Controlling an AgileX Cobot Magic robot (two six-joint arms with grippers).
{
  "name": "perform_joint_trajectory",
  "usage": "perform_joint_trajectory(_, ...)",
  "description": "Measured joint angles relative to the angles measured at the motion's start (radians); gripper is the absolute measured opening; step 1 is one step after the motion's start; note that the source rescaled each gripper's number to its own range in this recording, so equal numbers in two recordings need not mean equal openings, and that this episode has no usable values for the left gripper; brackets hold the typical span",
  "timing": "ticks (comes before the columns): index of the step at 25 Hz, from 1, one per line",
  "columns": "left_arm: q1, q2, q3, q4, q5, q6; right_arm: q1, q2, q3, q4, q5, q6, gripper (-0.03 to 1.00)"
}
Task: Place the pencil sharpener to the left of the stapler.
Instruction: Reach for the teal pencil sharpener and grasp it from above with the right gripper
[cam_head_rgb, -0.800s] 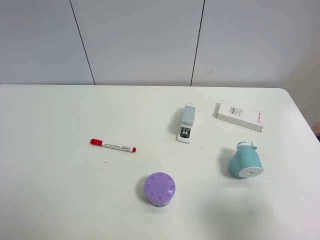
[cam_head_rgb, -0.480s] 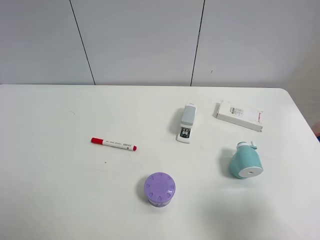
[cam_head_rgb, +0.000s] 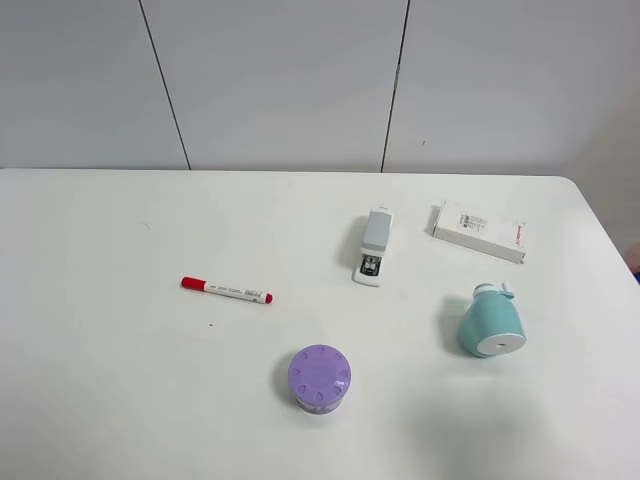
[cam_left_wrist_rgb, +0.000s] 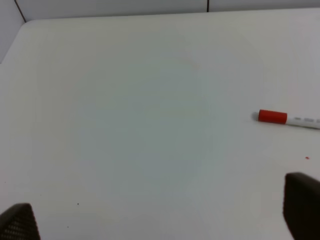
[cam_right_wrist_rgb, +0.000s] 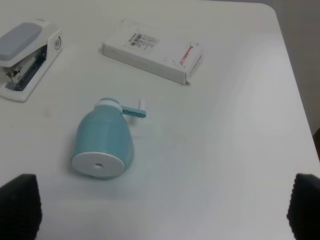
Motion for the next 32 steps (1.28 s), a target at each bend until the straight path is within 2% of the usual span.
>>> perform_joint_trajectory(6, 0.000, 0.000, 0.000, 0.000, 0.000, 0.000, 0.000, 0.000, 0.000, 0.000, 0.000, 0.086, 1.00)
perform_joint_trajectory(11, 0.000, 0.000, 0.000, 0.000, 0.000, 0.000, 0.000, 0.024, -0.011, 0.006, 0.013, 0.103, 1.00)
perform_joint_trajectory(18, 0.000, 0.000, 0.000, 0.000, 0.000, -0.001, 0.000, 0.324, -0.218, 0.035, 0.094, 0.112, 1.00)
perform_joint_trajectory(23, 0.000, 0.000, 0.000, 0.000, 0.000, -0.001, 0.000, 0.588, -0.348, 0.084, 0.141, 0.195, 1.00)
perform_joint_trajectory(27, 0.000, 0.000, 0.000, 0.000, 0.000, -0.001, 0.000, 0.789, -0.386, 0.089, 0.141, 0.239, 1.00)
perform_joint_trajectory(32, 0.000, 0.000, 0.000, 0.000, 0.000, -0.001, 0.000, 0.961, -0.389, 0.129, 0.146, 0.217, 1.00)
